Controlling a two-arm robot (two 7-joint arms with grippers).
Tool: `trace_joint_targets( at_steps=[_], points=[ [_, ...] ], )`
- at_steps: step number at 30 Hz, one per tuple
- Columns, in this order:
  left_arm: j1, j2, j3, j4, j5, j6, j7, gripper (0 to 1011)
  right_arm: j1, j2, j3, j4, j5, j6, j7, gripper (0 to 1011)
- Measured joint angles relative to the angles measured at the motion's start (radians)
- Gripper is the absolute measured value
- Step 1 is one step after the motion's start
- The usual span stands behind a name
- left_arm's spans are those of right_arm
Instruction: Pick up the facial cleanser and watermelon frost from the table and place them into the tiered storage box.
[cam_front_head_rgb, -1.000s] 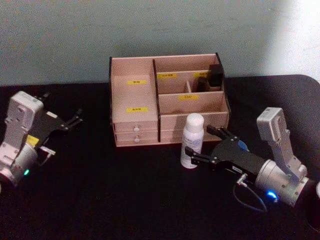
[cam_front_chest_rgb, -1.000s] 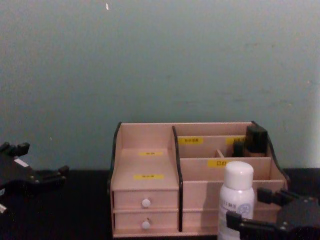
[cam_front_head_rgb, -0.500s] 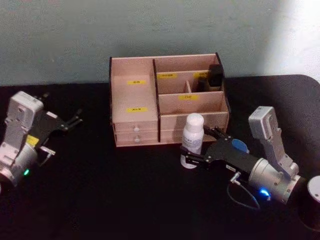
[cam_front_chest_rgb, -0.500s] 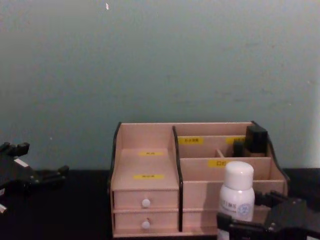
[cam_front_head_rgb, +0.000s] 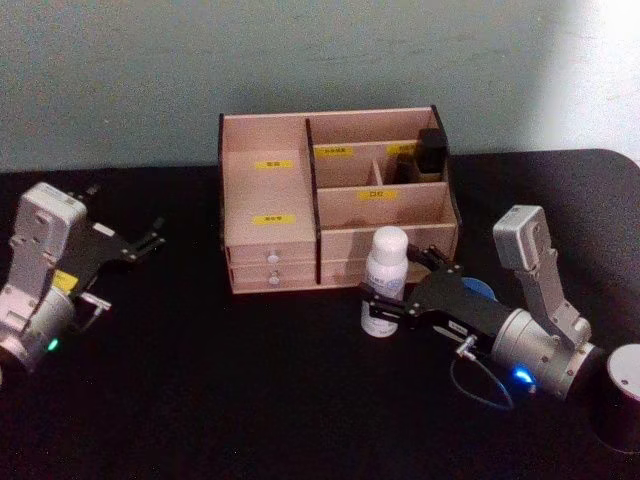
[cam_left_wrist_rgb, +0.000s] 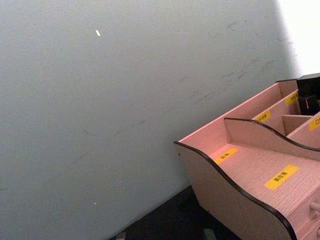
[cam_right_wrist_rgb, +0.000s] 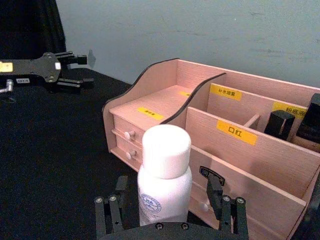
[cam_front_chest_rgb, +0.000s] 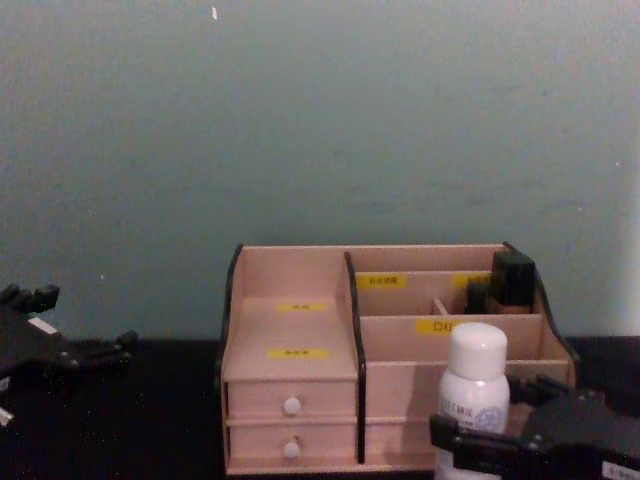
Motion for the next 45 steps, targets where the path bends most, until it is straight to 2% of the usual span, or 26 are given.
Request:
trace_joint_targets(
  at_steps=[13,45],
  points=[
    [0.000,0.000,0.000,0.000,0.000,0.000,0.000,1001,0.018,-0.011,-0.002,0.023,-0.001,0.003,0.005,1000],
    [0.000,0.000,0.000,0.000,0.000,0.000,0.000,1001,0.023,-0.016,-0.007,0.033,0.009,0.022,0.011,1002]
  ],
)
